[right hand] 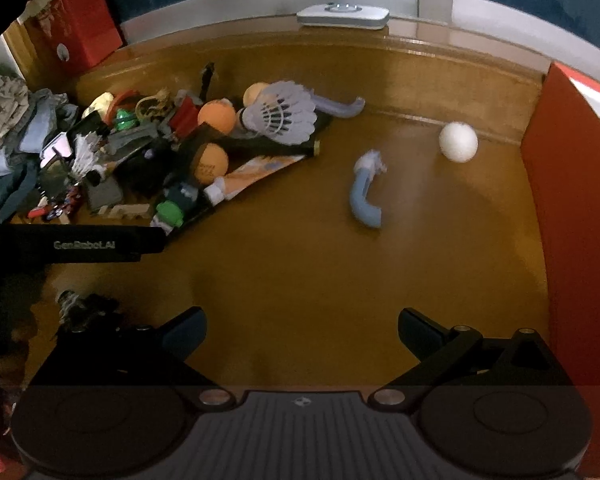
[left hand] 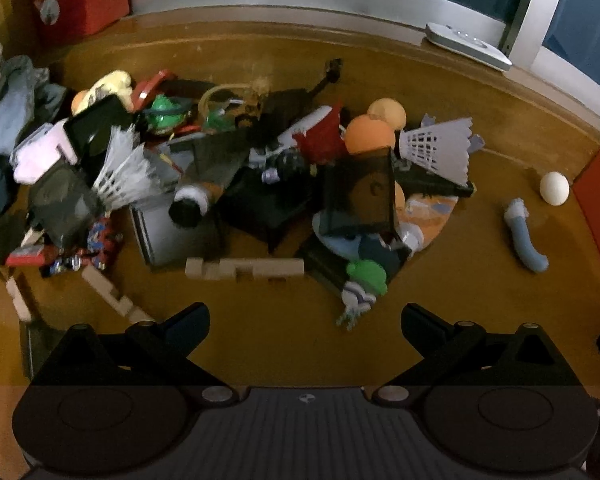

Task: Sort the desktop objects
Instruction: 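Move both tools toward the cluttered toy pile on the table, then grasp the dark square case with the right tool while the left tool grasps the beige notched wooden strip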

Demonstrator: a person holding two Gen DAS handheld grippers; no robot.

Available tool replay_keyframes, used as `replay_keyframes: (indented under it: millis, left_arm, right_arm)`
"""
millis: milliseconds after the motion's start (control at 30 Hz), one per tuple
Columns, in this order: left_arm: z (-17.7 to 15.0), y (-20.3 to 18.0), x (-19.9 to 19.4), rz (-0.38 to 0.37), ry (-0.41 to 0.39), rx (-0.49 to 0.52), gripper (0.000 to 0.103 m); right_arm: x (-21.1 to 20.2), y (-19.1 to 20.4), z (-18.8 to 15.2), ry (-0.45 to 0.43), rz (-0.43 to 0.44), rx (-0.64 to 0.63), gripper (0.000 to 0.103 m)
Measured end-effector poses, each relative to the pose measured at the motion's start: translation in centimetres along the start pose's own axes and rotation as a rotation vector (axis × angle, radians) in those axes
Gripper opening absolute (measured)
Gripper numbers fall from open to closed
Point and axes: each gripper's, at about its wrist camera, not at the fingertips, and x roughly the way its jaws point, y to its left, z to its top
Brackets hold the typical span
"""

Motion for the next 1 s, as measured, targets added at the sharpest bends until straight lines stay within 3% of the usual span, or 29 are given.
replay_keyframes:
  millis: [200, 367, 633, 1000]
  left_arm:
    - [1.2, -0.2, 0.7, -0.024, -0.042, 0.057, 0.103]
    - [1.4, 0.4, 1.3, -0.038, -0.045, 0.072, 0.103]
    - [0.8, 2.4, 1.1, -0.018, -0.074, 0.065, 0.103]
    - [-0.5, 3.7, 1.0, -0.005, -0.077, 0.021, 0.103]
  right_arm:
    - [1.3, -0.8, 1.8, -0.077, -0.047, 0.016, 0.096]
    - [2.6, 0.5, 3.9, -0.101, 0.023, -0.026, 0.086]
    - [4.6, 2.7, 7.3, -0.14, 0.134, -0.097, 0.084]
    - [8.7, 7.9, 10.1, -0.148, 0.193, -0.294, 0.083]
